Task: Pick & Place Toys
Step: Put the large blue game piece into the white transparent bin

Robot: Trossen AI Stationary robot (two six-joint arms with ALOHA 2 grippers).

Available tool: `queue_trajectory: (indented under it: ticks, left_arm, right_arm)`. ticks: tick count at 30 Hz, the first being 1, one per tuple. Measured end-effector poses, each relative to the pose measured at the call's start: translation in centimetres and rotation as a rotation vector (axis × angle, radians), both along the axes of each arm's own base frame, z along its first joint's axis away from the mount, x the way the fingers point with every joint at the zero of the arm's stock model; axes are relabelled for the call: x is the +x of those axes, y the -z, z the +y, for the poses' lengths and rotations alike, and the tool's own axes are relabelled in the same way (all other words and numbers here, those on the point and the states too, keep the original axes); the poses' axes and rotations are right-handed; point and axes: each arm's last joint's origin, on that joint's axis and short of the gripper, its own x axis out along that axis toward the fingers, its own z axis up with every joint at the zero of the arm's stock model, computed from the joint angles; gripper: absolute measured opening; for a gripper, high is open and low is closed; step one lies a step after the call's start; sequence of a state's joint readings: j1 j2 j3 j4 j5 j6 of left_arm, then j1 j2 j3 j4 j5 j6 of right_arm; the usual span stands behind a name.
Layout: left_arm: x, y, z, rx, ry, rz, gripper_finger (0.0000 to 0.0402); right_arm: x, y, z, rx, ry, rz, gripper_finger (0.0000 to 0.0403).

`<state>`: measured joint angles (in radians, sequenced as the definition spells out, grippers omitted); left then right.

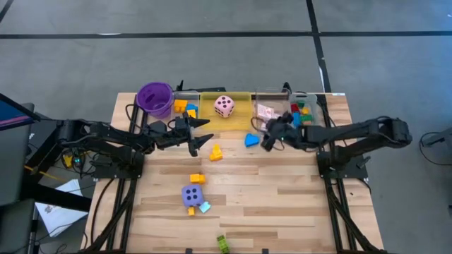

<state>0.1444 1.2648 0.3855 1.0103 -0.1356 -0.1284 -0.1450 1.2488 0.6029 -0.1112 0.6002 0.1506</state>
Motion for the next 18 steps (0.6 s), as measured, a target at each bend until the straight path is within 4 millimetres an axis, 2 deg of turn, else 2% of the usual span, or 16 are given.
queue_trajectory:
  ticks: [3, 6, 11, 15, 18]
  left_arm:
    - [0.0, 0.0, 0.0, 0.0, -0.001, 0.0, 0.031]
    - [0.0, 0.0, 0.0, -0.001, -0.004, 0.0, 0.031]
    - [0.0, 0.0, 0.0, -0.001, -0.004, 0.0, 0.031]
    - [0.0, 0.0, 0.0, -0.001, -0.003, 0.0, 0.031]
    - [0.0, 0.0, 0.0, -0.001, -0.003, 0.002, 0.031]
  right_arm:
    - [0.7, -0.3, 2.1, 0.032, -0.136, -0.05, 0.0249]
    - [0.8, -0.1, 3.6, 0.044, -0.21, -0.026, 0.0249]
    - [0.5, 0.9, 4.5, 0.046, -0.244, 0.082, 0.0249]
    - [0.9, 2.9, 5.1, 0.067, -0.295, 0.194, 0.0249]
    - [1.9, 4.4, 5.7, 0.046, -0.341, 0.23, 0.0249]
